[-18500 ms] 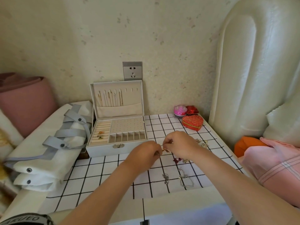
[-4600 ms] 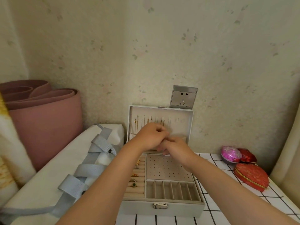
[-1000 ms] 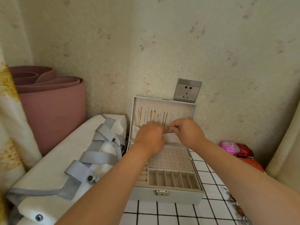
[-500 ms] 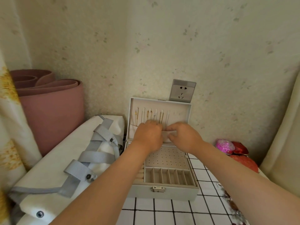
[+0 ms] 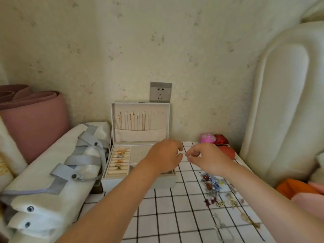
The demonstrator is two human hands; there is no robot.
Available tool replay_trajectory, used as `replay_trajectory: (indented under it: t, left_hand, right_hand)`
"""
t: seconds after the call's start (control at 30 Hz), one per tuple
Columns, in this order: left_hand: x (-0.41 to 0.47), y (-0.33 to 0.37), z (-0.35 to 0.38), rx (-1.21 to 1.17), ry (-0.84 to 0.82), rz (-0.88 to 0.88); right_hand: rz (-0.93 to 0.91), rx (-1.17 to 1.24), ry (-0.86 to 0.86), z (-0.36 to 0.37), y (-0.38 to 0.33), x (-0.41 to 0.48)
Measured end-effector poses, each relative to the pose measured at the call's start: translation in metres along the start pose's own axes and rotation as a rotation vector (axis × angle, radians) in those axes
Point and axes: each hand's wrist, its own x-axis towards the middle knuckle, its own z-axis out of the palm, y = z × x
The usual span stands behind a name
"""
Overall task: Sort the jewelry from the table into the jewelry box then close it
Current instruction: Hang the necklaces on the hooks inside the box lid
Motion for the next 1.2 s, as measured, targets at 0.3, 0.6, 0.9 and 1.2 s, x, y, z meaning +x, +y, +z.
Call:
replay_trajectory:
  t: [0.3,0.6,0.9,1.2]
  left_hand:
    - [-0.039,0.078,0.042,0.050,-0.224,0.175]
    - [-0.066,0.094,0.083,-0.102,-0.330,0.102]
    - [-0.072,0.085,0.077,-0.126,-0.399,0.090]
    - [-0.074,0.094,0.080,-0.089,-0.413,0.155]
  right_hand:
    - [0.114,-0.035,-0.142,0.007,0.054,-0.084]
    - [0.149,-0.098,-0.374,0.010,0.073,-0.110]
    - [0.162,-0.088,-0.359,0.014,0.078,-0.113]
    - [0.184,-0.031,-0.447,0.011,0.079,-0.114]
